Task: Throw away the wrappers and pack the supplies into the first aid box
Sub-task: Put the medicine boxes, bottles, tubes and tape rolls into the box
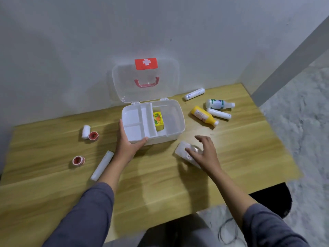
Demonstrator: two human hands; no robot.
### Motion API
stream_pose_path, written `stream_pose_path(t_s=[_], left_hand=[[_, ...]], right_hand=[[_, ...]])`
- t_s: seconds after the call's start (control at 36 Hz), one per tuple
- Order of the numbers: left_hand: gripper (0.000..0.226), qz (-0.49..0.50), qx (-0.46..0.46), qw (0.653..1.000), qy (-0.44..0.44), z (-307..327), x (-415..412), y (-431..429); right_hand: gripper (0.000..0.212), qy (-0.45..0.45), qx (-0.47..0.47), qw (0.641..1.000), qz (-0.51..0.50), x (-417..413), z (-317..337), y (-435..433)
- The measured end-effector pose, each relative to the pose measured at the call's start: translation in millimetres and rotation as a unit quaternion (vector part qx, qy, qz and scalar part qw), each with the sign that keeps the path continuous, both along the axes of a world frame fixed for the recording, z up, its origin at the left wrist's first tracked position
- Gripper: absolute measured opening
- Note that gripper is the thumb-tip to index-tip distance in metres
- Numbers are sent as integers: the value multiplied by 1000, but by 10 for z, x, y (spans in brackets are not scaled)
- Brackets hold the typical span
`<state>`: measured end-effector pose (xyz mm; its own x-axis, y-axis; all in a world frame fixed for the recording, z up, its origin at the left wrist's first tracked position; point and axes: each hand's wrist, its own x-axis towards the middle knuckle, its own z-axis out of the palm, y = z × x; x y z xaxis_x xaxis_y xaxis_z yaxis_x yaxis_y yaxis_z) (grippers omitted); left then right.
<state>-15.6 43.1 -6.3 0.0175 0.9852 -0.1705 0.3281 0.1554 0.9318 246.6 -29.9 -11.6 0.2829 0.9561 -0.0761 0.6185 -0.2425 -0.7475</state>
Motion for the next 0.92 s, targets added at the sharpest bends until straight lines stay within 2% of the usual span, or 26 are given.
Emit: stream_pose_path(t_s=[0.06,0.14,0.28,0.39,0.47,0.58,0.67,0.78,0.92], left_hand=[[125,0,1,1000,0,11,9,-5],[123,-2,1,1000,5,25,7,-2],[121,-6,-1,1000,16,34,-13,7],[122,-5,-8,1000,17,33,-20,7],[124,-3,-6,1000,13,40,-13,1],[120,3,-3,1000,-5,35,-1,-19],[118,3,2,1000,-21,71,14,-31],[114,3,13,999,-32,95,27,-24],[118,1,9,999,-37,84,25,-25]], right_hand=[[68,-59,-68,993,72,38,-150,-116],[67,-99,-75,987,99,57,-223,-141],[60,-64,-72,995,35,163,-64,-10],[58,-41,-14,998,-53,273,195,127],[59,-16,39,997,-72,269,434,301],[60,-32,76,996,27,150,686,614],[66,-84,54,986,134,-24,799,847],[70,-203,-22,950,235,-285,810,1094],[66,-306,-37,903,298,-480,694,1349]])
